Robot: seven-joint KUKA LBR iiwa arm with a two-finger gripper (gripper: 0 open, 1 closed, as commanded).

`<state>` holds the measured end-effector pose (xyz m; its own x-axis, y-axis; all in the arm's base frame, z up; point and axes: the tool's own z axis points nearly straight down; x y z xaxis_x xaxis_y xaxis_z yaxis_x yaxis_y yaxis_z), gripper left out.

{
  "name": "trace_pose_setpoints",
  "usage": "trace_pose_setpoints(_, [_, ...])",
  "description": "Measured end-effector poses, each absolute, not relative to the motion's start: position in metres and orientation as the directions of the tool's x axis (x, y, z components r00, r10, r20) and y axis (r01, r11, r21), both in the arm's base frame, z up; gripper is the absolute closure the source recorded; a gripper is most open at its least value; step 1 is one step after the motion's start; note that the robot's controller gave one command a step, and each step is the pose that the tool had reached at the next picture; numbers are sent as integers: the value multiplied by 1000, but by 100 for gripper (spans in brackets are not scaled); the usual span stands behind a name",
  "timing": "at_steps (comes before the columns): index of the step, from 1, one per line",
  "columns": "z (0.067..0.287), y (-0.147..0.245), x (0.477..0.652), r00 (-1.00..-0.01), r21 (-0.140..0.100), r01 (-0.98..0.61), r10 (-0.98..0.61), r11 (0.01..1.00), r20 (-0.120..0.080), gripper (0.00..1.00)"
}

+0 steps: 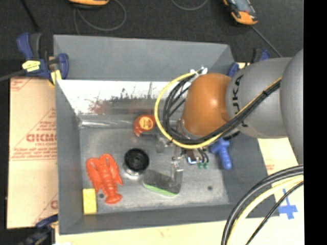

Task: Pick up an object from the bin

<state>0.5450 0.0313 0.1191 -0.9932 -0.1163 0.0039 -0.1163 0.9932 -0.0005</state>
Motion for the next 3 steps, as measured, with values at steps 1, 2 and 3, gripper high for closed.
trace_pose_setpoints(1, [108,47,555,-908,-2,-418,-418,908,-5,0])
trace_pose_setpoints(2, [93,57,543,-724,-3,-690,-690,724,-3,0])
trace_pose_setpoints(3, [86,64,551,-430,-2,-903,-903,430,-2,0])
